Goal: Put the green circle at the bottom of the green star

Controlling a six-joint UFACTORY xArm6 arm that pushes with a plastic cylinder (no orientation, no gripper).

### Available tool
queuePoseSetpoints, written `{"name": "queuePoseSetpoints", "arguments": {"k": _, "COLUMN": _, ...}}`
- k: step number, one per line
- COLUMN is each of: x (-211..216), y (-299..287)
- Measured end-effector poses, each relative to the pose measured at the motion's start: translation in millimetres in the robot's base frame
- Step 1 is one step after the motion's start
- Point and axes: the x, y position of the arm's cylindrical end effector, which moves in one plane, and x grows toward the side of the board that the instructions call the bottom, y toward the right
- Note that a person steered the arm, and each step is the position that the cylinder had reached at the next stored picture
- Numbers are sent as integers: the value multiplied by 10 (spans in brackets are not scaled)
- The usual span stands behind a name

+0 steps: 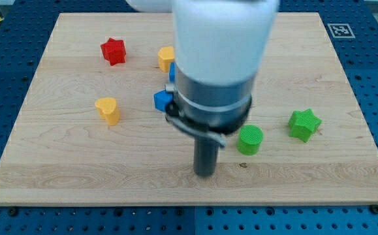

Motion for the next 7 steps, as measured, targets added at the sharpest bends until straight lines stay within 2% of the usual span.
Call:
{"name": "queuePoseSetpoints", "arguments": {"k": 1, "x": -335, "y": 123}}
{"name": "queuePoseSetpoints", "arguments": {"k": 2, "x": -336, "y": 126}}
{"name": "queuePoseSetpoints", "arguments": {"k": 4, "x": -329, "y": 663}}
{"name": "queuePoseSetpoints", "arguments": {"k": 7, "x": -308, "y": 872}}
